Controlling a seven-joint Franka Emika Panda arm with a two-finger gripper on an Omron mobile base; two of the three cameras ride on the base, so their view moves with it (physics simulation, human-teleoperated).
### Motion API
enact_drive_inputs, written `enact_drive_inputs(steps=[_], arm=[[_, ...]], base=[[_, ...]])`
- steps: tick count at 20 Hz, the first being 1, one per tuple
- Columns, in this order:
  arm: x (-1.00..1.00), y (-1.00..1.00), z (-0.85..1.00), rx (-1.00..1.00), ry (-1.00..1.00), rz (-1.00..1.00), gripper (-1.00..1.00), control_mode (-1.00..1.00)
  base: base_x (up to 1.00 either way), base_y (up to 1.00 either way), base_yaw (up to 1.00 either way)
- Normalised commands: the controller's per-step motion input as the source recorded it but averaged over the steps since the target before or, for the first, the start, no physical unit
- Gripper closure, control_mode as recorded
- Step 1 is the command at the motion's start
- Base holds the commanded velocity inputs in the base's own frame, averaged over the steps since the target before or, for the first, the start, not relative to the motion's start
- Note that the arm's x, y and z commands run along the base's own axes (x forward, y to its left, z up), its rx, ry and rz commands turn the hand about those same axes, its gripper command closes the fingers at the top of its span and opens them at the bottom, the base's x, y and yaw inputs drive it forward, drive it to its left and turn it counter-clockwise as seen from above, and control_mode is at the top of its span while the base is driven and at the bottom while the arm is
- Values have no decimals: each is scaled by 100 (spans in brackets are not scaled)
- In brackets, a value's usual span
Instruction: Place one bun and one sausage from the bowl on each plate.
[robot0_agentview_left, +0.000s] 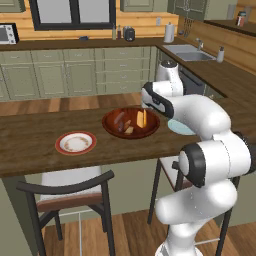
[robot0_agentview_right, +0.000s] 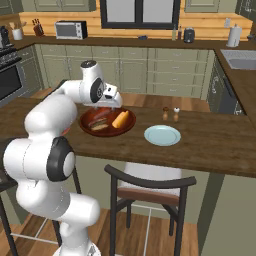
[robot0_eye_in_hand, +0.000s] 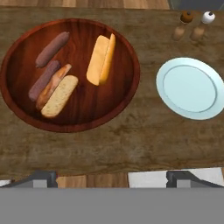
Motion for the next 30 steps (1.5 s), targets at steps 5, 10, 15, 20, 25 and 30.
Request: enact_drive_inputs(steps=[5,10,15,20,25,30], arm=[[35,-1,-35,3,0,-12,-100,-100],[60,0,-32,8,0,-20,-100,-100],[5,-1,0,15,-3,-6,-100,-100],[8,-2,-21,5,-8,0,-100,-100],[20,-6,-28,-1,-3,3,-100,-100],[26,0,-19,0,-4,2,-100,-100]], base=[[0,0,0],[0,0,0],[0,0,0],[0,0,0],[0,0,0],[0,0,0]])
